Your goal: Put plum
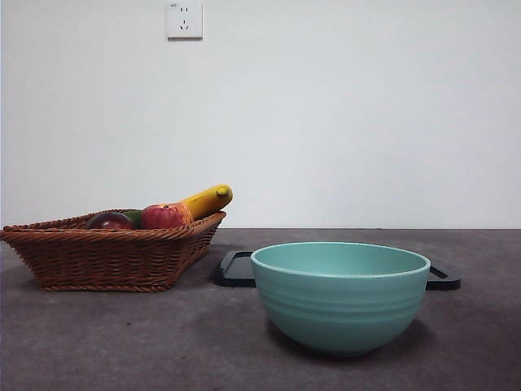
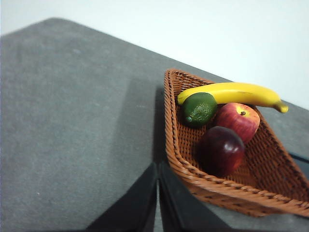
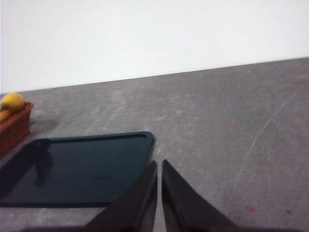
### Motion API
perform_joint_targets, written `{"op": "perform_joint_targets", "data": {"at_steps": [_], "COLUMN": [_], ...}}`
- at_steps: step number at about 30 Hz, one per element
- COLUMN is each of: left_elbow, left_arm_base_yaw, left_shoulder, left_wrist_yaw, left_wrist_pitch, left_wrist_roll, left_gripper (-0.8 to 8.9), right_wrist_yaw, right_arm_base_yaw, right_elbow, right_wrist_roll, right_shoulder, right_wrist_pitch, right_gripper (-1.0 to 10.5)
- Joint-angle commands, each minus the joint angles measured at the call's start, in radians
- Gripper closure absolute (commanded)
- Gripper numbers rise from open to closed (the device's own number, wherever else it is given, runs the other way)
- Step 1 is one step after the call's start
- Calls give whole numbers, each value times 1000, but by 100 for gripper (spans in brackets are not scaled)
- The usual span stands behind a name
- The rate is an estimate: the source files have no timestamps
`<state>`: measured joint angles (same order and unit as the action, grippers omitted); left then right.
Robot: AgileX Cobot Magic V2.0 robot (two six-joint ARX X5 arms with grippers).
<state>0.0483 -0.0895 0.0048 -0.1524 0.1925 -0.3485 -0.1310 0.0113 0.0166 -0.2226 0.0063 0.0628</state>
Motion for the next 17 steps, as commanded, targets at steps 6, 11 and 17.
{"op": "perform_joint_targets", "data": {"at_steps": [6, 11, 17], "left_elbow": [167, 310, 518], "left_arm_base_yaw": [-2, -2, -2], "left_shoulder": [21, 101, 260], "left_wrist_yaw": [-10, -22, -126], "left_wrist_pitch": [132, 172, 328], "left_wrist_roll": [-63, -24, 87], "left_gripper": [804, 804, 804], "right_wrist_yaw": [-2, -6, -104], "right_arm_base_yaw": [0, 0, 0], "right_elbow": [138, 285, 489], "right_wrist_roll": [-101, -99, -55], "right_shoulder": [1, 58, 187], "right_wrist_pitch": [15, 128, 294], "right_gripper": [942, 942, 942]}}
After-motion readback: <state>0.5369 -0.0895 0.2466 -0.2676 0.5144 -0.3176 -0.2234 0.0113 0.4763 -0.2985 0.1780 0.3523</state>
